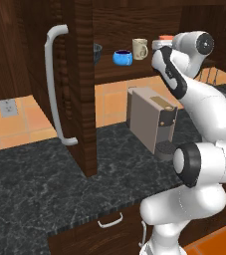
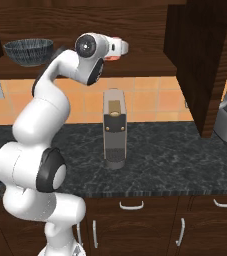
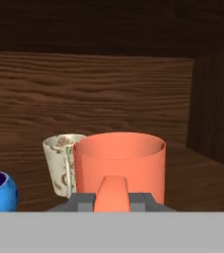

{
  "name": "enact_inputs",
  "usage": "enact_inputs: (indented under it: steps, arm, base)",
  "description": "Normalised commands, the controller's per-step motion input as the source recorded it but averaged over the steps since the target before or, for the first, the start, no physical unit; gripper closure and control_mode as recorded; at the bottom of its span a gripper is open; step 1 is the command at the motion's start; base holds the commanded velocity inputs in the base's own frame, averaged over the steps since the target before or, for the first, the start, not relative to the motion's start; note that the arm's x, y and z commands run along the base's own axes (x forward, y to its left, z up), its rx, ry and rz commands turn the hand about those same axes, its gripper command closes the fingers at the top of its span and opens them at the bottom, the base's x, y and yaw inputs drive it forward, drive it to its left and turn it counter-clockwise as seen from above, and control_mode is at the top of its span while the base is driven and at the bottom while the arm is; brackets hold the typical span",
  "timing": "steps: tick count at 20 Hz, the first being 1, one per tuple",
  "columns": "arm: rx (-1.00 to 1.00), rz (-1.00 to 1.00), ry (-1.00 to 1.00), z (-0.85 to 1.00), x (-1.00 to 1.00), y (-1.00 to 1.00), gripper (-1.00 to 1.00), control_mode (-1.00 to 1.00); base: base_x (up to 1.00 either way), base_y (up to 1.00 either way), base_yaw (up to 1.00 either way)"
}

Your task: Gather all objects into one cabinet and sort the glasses and bowls to opposite sides.

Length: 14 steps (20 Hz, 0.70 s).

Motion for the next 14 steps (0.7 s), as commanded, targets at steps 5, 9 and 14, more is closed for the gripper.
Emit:
enact_inputs:
  steps: [5, 9, 14]
  arm:
    - [0.00, 0.00, -0.01, -0.03, 0.07, -0.02, 1.00, -1.00]
    - [-0.01, 0.00, 0.00, -0.17, 0.09, 0.00, 1.00, -1.00]
    - [0.00, 0.00, 0.02, -0.24, 0.00, 0.00, 1.00, -1.00]
  base:
    - [0.00, 0.00, 0.00]
    - [0.00, 0.00, 0.00]
    - [0.00, 0.00, 0.00]
